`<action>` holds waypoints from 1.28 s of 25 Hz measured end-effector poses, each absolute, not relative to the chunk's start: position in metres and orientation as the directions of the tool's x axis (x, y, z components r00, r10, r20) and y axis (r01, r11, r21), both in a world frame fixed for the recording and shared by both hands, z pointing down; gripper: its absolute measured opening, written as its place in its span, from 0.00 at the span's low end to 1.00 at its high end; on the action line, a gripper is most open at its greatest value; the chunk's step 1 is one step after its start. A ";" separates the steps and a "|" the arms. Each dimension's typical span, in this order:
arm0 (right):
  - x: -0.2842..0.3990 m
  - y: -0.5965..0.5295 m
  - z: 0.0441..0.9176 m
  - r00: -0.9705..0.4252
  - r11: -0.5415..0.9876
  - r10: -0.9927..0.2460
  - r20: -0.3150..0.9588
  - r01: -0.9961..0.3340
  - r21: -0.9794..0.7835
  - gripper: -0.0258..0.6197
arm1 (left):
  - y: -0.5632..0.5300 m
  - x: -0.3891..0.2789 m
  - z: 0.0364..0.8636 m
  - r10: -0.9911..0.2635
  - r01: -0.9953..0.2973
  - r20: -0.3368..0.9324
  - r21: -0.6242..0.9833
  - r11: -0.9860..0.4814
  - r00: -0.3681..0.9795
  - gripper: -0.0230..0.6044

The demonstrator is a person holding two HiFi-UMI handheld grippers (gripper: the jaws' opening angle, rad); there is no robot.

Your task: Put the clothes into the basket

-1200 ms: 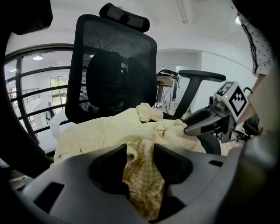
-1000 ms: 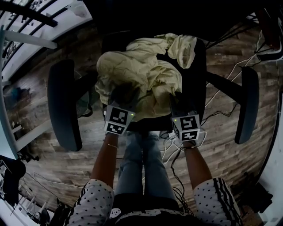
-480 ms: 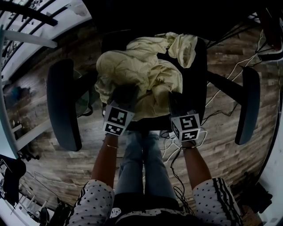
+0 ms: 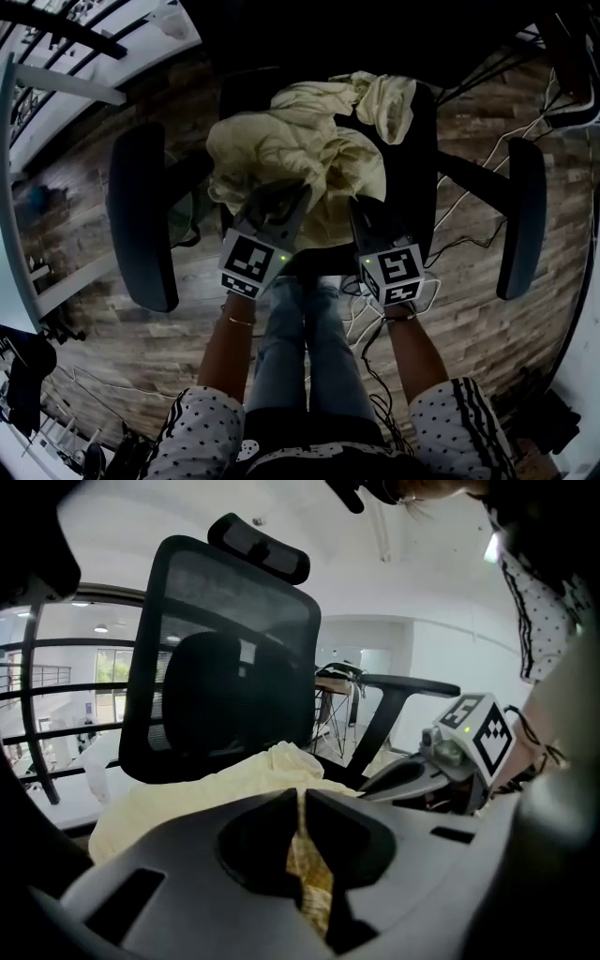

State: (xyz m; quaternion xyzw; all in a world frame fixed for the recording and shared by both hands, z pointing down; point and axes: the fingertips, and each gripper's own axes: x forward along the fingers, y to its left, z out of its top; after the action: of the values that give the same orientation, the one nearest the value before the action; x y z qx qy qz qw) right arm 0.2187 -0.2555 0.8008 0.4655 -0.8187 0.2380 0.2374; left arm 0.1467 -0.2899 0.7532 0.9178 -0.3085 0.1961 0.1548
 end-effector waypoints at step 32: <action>0.175 -0.246 0.686 -0.577 0.562 -0.713 0.397 -0.810 -0.168 0.09 | -0.251 0.171 0.664 -0.475 -0.543 0.368 0.103 -0.834 0.799 0.10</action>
State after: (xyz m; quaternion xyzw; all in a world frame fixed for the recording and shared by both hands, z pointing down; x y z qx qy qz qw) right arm 0.1752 -0.2458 0.6858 0.4367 -0.8720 0.1681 0.1434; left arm 0.1709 -0.2507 0.6642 0.9430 -0.2698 0.1660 0.1021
